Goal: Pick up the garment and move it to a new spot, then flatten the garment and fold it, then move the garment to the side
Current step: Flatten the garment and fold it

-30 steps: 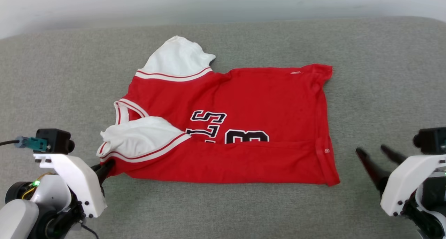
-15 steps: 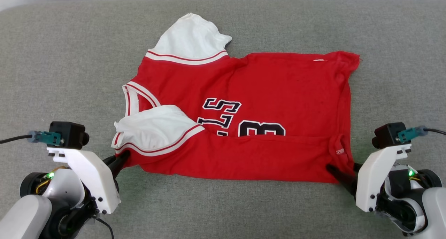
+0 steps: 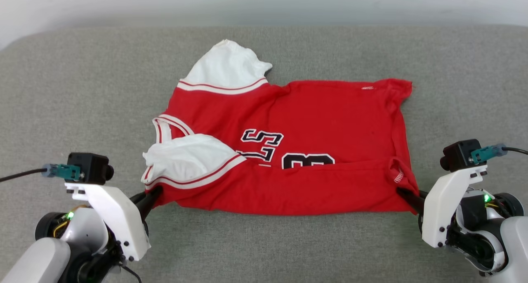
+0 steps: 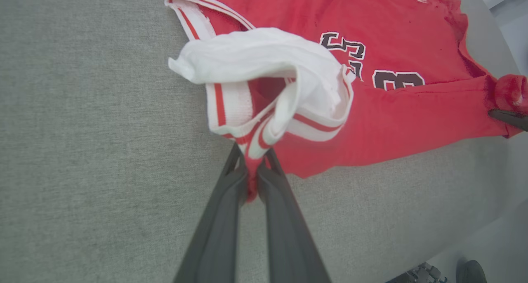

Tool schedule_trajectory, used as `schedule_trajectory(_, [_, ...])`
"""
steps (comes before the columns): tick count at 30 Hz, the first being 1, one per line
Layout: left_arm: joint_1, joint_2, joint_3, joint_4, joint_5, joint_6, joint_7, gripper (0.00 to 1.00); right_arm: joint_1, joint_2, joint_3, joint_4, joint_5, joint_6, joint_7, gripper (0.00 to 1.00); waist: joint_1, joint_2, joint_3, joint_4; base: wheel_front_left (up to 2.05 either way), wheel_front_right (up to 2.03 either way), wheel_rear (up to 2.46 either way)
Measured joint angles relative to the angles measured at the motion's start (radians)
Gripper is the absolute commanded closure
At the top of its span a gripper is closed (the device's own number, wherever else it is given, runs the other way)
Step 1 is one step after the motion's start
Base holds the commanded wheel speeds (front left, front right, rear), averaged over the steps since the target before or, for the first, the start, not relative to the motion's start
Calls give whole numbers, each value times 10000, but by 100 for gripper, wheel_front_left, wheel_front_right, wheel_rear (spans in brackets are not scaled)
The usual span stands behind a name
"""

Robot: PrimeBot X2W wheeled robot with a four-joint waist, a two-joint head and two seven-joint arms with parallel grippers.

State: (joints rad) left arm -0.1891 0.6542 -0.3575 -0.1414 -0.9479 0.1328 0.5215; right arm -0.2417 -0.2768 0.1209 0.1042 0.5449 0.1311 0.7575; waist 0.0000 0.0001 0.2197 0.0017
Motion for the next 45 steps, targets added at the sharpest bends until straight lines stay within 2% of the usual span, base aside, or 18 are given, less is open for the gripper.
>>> schedule_trajectory(11, [1449,-36,31,-474,-282,652,-77,100,1267,-159,-316,-1070,58,0,353,100,-1,0,-1386,15,0,0,0])
schedule_trajectory(18, [2194,-470,-284,242,-855,637,121,100,2544,136,-719,-1028,-109,0,848,100,-1,0,-1765,32,0,0,0])
schedule_trajectory(19, [2227,-518,-332,405,-867,602,121,100,2651,159,-696,-918,-148,0,794,53,-1,0,-1762,17,0,0,0])
schedule_trajectory(20, [2230,-616,-362,562,-922,546,111,80,2718,157,-675,-780,-222,0,713,0,-1,0,-1751,10,0,0,0])
schedule_trajectory(21, [2221,-715,-401,721,-938,485,25,0,2747,167,-663,-677,-217,0,518,0,-1,0,-1737,4,0,0,0])
schedule_trajectory(24, [2044,-872,-389,1120,-802,324,-378,0,2755,159,-460,-543,-198,-2,-224,0,-1,0,-1715,-26,0,0,0])
schedule_trajectory(28, [1883,-888,-314,1302,-324,171,-1049,0,2737,56,-326,-742,-280,-2,-1783,0,-1,0,-1785,-89,0,0,0])
schedule_trajectory(32, [1653,-830,-174,1147,251,186,-1839,0,2729,132,-495,-1053,-558,-2,-3221,0,-1,0,-1941,-197,0,0,0])
schedule_trajectory(39, [908,-826,125,767,1331,709,-3030,0,2470,554,-848,-1912,-1701,-2,-5474,0,-1,0,-1885,-584,0,0,0])
schedule_trajectory(45, [-321,-1137,504,909,1827,913,-3992,0,1882,1014,-1001,-2500,-2209,0,-6318,0,0,0,-1224,-928,0,0,0])
